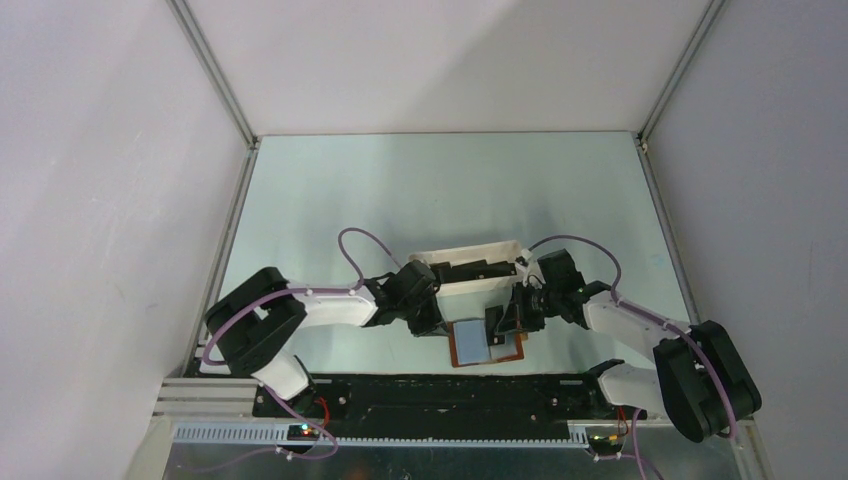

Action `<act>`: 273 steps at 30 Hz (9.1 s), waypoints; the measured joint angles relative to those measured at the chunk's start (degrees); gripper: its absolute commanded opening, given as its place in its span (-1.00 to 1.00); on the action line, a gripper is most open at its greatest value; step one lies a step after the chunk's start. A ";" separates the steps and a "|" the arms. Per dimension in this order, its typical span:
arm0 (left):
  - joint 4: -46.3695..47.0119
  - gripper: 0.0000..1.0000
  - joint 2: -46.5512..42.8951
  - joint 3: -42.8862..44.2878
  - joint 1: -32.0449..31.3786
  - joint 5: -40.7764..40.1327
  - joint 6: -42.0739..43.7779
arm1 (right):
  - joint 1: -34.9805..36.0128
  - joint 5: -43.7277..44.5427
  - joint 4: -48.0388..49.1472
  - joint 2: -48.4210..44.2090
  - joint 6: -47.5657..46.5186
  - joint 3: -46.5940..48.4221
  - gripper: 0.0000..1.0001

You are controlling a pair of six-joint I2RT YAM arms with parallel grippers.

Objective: Put the credit cards into the card holder
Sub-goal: Insert the credit card into the card holder, then turn over the card slot in the card holder.

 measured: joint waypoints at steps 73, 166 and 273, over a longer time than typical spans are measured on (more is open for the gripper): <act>0.55 -1.00 2.60 2.05 0.00 1.97 0.59 | 0.52 0.07 -1.84 0.13 0.46 0.07 -1.00; -0.35 -1.00 3.26 2.95 1.03 2.67 1.40 | 5.81 -2.67 -2.91 7.91 0.04 2.56 -1.00; -7.58 0.01 -20.33 -6.34 2.03 -8.85 -1.03 | 17.94 12.85 -7.23 12.76 4.61 16.15 0.64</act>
